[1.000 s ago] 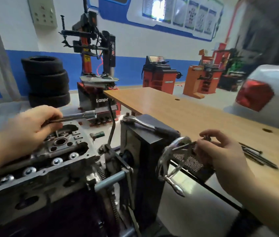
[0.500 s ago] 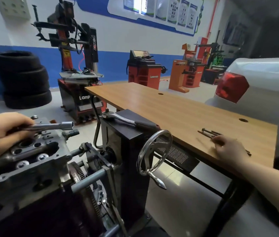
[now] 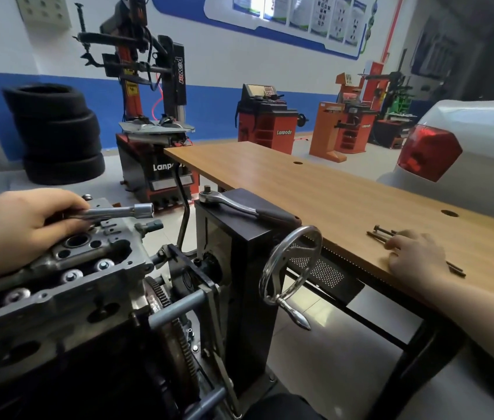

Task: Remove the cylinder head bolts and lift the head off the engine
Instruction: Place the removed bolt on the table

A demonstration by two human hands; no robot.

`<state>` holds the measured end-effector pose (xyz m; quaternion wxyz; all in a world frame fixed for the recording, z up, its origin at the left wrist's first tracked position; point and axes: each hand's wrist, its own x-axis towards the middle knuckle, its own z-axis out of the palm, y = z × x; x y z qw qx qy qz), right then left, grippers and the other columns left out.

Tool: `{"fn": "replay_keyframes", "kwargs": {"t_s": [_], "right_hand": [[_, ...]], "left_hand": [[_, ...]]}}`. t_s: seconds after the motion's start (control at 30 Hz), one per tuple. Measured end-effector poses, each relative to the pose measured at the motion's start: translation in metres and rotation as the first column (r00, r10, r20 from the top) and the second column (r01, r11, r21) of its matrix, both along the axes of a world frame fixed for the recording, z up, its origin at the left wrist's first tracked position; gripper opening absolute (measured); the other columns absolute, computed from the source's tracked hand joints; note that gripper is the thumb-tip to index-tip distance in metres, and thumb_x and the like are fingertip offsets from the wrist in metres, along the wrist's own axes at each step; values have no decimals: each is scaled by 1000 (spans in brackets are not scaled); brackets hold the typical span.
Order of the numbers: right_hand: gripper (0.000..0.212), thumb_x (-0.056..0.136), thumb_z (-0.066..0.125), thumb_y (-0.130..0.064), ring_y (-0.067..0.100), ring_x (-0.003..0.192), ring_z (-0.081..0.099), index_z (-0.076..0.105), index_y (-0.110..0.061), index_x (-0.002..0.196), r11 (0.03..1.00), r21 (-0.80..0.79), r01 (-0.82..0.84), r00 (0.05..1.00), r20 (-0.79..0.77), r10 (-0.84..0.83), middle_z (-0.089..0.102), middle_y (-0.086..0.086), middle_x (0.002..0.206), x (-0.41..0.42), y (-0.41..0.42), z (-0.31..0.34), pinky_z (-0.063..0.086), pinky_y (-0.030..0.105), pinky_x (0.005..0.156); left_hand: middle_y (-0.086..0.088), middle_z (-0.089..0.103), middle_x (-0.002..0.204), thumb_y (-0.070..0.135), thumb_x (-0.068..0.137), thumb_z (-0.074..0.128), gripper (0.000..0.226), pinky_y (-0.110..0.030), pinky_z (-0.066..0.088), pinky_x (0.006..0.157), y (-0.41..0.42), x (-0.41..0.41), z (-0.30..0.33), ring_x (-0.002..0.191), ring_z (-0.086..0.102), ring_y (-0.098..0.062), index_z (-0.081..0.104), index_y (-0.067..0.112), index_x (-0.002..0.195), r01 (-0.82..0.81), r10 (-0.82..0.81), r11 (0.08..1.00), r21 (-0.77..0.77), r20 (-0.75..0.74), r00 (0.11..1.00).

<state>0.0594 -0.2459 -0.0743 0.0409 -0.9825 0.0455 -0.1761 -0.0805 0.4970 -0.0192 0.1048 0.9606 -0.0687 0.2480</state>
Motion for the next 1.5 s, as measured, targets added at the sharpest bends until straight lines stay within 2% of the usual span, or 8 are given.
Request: {"fn": "replay_keyframes", "kwargs": {"t_s": [0.27,0.4,0.5,0.63,0.87,1.27,1.37,1.5], "right_hand": [[16,94,63,-23,23,121,54,70,-33,105,839,336,-428,899,251,358,61,-5,125,-5,160,76,45,48,104],[29,93,68,-28,16,106,57,68,-25,122,754,356,-552,822,79,564,61,-5,122,-4,253,98,46,22,81],[47,94,71,-33,21,101,64,55,-27,138,764,363,-533,795,-94,599,61,0,124,-1,308,100,61,38,84],[46,97,63,-26,16,87,62,49,-26,141,815,202,-544,808,-138,573,65,0,112,3,348,80,58,33,68],[48,94,55,-45,32,124,53,48,-28,139,909,-40,-414,908,47,416,58,5,136,29,360,60,45,54,104],[22,100,55,-16,11,82,59,54,-36,105,806,-192,-560,824,-32,565,66,-6,107,31,381,53,51,28,58],[25,94,74,-23,10,67,53,51,-30,86,786,101,-610,792,57,608,60,-7,78,26,395,71,39,31,53],[27,90,82,-25,18,55,47,59,-17,78,461,556,-691,657,217,722,54,-2,60,-3,415,116,35,32,56]], "left_hand": [[45,60,110,69,92,55,21,-24,48,70,-72,-36,46,98,57,20,57,67,112,41,-42,998,-37,-19,999],[39,64,100,63,87,58,19,-27,48,74,-85,-43,56,93,61,10,57,69,105,39,-41,998,-59,-33,999],[29,67,96,44,93,74,20,-27,46,74,-94,-46,59,89,62,3,61,57,100,35,-38,998,-44,-59,998],[13,70,99,25,97,76,11,-39,52,86,-103,-50,64,93,63,-10,72,28,107,21,-28,998,-65,-108,994],[17,63,101,30,101,71,11,-31,44,83,-100,-50,66,97,58,-9,70,28,112,26,-36,997,-77,-130,991],[17,61,101,30,102,69,8,-34,50,87,-101,-58,72,96,59,-10,64,35,105,62,-80,988,-145,-127,989],[12,64,100,27,101,70,6,-38,51,86,-100,-58,74,94,60,-11,66,28,106,60,-77,977,-206,-76,994],[11,59,89,28,105,64,4,-31,43,72,-98,-58,76,80,56,-6,63,26,102,81,-58,933,-350,75,995]]}}
